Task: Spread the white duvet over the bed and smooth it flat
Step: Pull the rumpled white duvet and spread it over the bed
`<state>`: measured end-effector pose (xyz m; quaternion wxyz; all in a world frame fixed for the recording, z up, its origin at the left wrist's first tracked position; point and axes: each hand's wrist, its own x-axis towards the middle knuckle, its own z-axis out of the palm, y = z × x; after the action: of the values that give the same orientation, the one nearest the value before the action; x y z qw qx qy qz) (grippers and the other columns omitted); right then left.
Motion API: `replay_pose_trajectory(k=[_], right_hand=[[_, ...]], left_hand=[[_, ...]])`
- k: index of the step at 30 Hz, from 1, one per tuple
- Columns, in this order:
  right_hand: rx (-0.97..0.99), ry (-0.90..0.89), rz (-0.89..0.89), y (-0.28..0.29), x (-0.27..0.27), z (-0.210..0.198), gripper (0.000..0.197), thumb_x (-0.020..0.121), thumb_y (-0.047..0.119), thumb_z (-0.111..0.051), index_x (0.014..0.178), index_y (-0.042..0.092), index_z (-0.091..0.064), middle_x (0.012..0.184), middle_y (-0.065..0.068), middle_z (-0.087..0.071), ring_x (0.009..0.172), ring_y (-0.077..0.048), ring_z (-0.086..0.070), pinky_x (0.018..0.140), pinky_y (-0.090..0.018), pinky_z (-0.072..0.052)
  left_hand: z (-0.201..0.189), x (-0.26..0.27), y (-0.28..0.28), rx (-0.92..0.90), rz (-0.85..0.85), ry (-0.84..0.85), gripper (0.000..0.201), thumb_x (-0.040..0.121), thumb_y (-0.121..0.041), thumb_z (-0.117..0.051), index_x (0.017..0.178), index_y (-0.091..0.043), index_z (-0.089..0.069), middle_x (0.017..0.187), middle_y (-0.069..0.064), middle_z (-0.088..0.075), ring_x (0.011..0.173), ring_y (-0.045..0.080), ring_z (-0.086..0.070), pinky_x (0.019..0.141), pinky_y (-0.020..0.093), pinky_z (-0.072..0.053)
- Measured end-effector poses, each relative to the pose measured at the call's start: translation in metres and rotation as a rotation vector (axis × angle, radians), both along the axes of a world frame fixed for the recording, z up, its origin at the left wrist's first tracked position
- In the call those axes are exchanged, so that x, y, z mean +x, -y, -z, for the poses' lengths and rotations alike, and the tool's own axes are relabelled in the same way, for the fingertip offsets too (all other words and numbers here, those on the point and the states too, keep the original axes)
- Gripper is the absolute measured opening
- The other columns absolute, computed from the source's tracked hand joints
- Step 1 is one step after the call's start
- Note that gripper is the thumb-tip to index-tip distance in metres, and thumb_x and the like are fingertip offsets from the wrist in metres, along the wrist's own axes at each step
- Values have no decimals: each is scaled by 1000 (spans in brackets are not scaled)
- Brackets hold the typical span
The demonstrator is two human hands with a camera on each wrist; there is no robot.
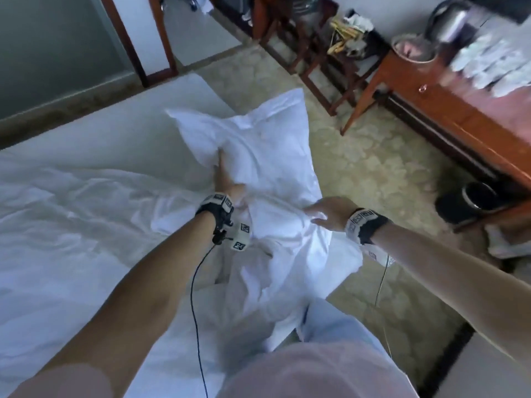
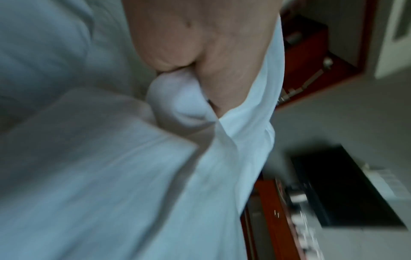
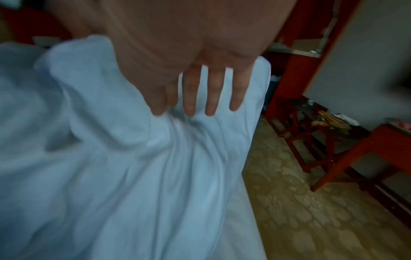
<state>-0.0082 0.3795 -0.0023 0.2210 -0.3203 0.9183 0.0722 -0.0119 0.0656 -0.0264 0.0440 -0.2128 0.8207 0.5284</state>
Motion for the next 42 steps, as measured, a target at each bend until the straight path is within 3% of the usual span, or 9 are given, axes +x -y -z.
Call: replay_pose_trajectory(k=[7, 13, 17, 21, 25, 29, 34, 38, 42], right_hand=[[-405, -383, 67, -59, -81, -53, 67, 98, 61, -37, 157, 40, -13, 165, 1, -17, 149, -31, -23, 117, -52, -25], [3, -110, -79, -87, -131, -4, 101, 69, 95, -36, 153, 51, -1, 165, 6, 18, 152, -33, 13, 113, -73, -3], [258, 208, -62, -149, -102, 78, 114, 58, 100, -41, 152, 53, 3, 164, 6, 21, 151, -38, 10, 110, -78, -4], [435, 446, -122, -210, -46, 147, 103, 71, 88, -49, 155, 46, -7, 167, 5, 2, 152, -34, -5, 114, -70, -11], [168, 135, -234, -221, -20, 162, 93, 88, 67, -55, 158, 31, -5, 167, -6, -9, 150, -29, -19, 117, -54, -26], [40, 117, -298, -197, -36, 167, 136, 63, 66, -80, 151, 45, 21, 164, -2, 22, 149, -24, 9, 113, -70, -10], [114, 368, -329, -178, -10, 193, 74, 93, 28, -63, 152, 43, -21, 151, -4, -44, 129, -31, -51, 103, -50, -47], [324, 464, -431, -209, 68, 197, 42, 98, 12, -50, 138, 23, -57, 136, -7, -61, 118, -31, -62, 98, -42, -51], [477, 645, -348, -279, 117, 202, 37, 92, 19, -64, 130, 18, -63, 134, -11, -62, 121, -29, -60, 99, -40, -48]], left_hand=[[13, 14, -148, -11, 826, -52, 86, 80, -31, -80, 152, -37, -34, 162, -6, -26, 139, 12, -41, 110, 30, -42], [45, 43, -176, -399, 644, 136, 85, 85, -39, -73, 156, -29, -27, 164, -2, -24, 148, 18, -28, 119, 36, -28], [85, 98, -200, -617, 606, 349, 110, 73, -57, -77, 158, -29, -14, 159, 1, -34, 138, 27, -43, 111, 42, -39], [113, 138, -239, -720, 733, 536, 91, 83, -33, -75, 155, -38, -20, 149, 0, -48, 127, 29, -53, 102, 41, -47], [117, 155, -268, -810, 773, 528, 98, 83, -30, -74, 158, -36, -11, 158, 1, -35, 141, 26, -38, 113, 42, -33], [125, 158, -256, -985, 511, 592, 126, 72, -46, -81, 157, -31, 11, 165, 0, -4, 150, 37, -11, 119, 57, -11], [131, 179, -265, -1010, 680, 600, 65, 92, -11, -58, 148, -35, -36, 121, 2, -62, 108, 25, -63, 99, 42, -44], [129, 255, -318, -821, 912, 510, 53, 94, -4, -54, 141, -27, -51, 114, 3, -68, 103, 30, -67, 91, 40, -52], [146, 353, -384, -436, 1047, 672, 73, 94, -26, -65, 155, -37, -27, 150, 2, -48, 133, 28, -49, 108, 40, -41]])
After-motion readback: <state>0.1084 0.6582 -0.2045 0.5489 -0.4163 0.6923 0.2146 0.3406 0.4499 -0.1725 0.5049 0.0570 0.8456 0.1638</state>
